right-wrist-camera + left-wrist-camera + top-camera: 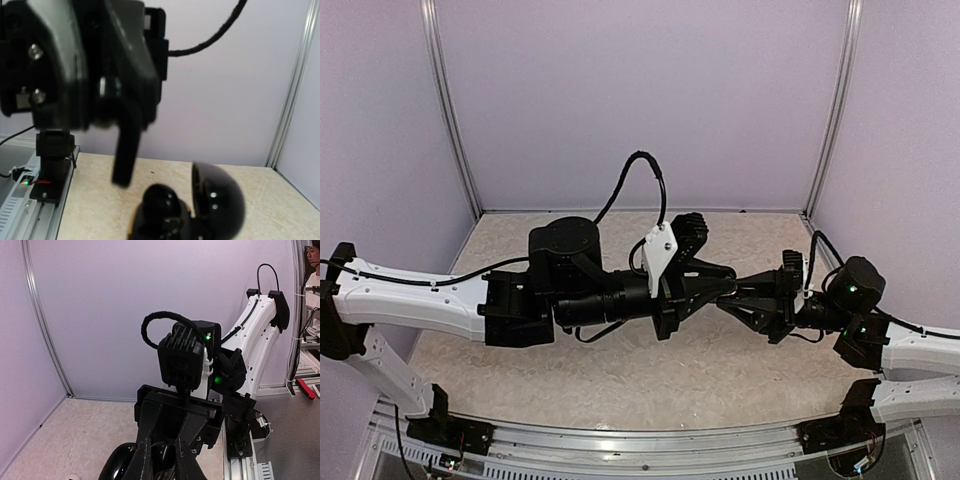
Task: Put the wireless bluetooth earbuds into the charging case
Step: Insert the right earbud into the right side groove of the charging case.
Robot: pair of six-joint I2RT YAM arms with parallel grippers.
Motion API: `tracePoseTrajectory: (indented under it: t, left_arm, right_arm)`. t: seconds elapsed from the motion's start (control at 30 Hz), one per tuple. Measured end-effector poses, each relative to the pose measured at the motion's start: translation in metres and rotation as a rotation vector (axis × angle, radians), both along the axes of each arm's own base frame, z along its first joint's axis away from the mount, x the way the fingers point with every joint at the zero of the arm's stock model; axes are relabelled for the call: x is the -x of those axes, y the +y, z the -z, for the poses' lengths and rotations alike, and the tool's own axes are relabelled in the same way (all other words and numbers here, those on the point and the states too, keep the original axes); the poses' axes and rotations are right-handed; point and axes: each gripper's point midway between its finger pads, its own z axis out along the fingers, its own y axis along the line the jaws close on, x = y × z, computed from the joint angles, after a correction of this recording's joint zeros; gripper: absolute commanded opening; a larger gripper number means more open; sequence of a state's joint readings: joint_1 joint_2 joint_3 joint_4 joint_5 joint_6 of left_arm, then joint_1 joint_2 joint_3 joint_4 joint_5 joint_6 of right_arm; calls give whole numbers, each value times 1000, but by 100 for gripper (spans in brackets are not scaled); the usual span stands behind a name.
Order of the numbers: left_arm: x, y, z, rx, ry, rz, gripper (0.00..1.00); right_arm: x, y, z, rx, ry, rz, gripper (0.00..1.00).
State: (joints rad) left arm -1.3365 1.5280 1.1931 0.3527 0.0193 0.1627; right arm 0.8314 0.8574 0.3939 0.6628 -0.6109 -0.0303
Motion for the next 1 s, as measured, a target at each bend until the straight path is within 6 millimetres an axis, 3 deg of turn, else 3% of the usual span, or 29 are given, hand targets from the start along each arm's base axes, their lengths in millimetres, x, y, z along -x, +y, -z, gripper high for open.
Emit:
tracePoseTrajectory:
  t: [0.83,1.0]
  left_arm:
    - [-13,-10,12,-25,4,-63,9]
    - [-13,-10,12,-25,7,-65,13]
  right_arm:
    - [6,-1,-5,-9,-12,-9,0]
    - [7,-2,-6,-10,-13,-7,0]
